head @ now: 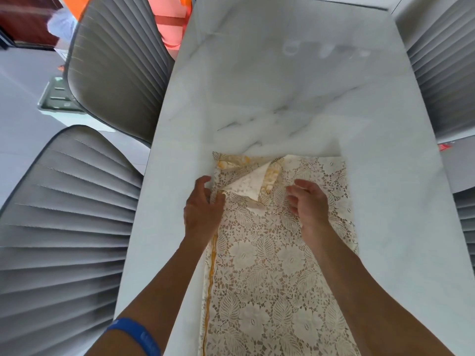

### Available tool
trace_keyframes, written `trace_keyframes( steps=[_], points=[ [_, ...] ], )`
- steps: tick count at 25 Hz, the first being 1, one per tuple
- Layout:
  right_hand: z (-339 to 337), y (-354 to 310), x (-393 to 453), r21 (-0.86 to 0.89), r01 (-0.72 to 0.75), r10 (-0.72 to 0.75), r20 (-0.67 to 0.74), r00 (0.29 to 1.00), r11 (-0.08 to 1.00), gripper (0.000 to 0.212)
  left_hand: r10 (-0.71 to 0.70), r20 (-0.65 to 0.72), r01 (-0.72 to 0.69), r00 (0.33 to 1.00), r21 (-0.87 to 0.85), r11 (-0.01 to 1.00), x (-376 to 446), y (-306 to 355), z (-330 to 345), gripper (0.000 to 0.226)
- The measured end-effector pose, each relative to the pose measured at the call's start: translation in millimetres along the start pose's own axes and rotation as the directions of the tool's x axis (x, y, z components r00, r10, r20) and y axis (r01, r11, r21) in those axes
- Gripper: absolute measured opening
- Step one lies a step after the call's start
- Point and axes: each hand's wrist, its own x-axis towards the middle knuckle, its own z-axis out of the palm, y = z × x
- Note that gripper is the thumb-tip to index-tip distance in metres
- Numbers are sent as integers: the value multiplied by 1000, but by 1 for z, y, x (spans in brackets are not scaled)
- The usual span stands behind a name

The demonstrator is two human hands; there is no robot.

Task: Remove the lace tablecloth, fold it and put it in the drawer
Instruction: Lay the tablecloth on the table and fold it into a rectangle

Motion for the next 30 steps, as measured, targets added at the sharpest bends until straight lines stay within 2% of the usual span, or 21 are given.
trace_keyframes(
  steps=[5, 9, 11, 13, 16, 20, 23, 28, 30],
  points=[
    [-5, 27, 8, -308, 127, -86, 145, 986, 943, 22, 178, 97, -188, 979, 104, 977, 34, 12, 5, 37],
    [-1, 30, 12, -368, 178, -108, 202, 973, 913, 25, 249, 177, -303, 952, 465, 832, 67, 20, 2, 36],
    [1, 32, 13, -399, 192, -120, 199, 973, 897, 27, 282, 151, -318, 948, 544, 777, 73, 23, 7, 29],
    [0, 33, 12, -381, 194, -117, 215, 969, 904, 30, 349, 146, -370, 926, 543, 754, 75, 22, 13, 22],
    [-5, 34, 12, -336, 200, -118, 249, 961, 920, 32, 394, 173, -429, 903, 442, 788, 77, 18, 15, 27],
    [-3, 34, 11, -332, 215, -138, 239, 961, 918, 31, 374, 190, -419, 908, 421, 804, 82, 13, 9, 20],
    [-1, 35, 12, -354, 230, -159, 218, 963, 906, 32, 349, 112, -360, 930, 456, 814, 87, 19, 10, 15],
    [-2, 35, 12, -354, 240, -166, 226, 960, 904, 33, 402, 96, -409, 911, 343, 845, 84, 13, 11, 32],
    [-1, 35, 13, -405, 253, -171, 228, 958, 878, 31, 419, 78, -420, 905, 321, 848, 77, 7, 7, 22]
  ],
)
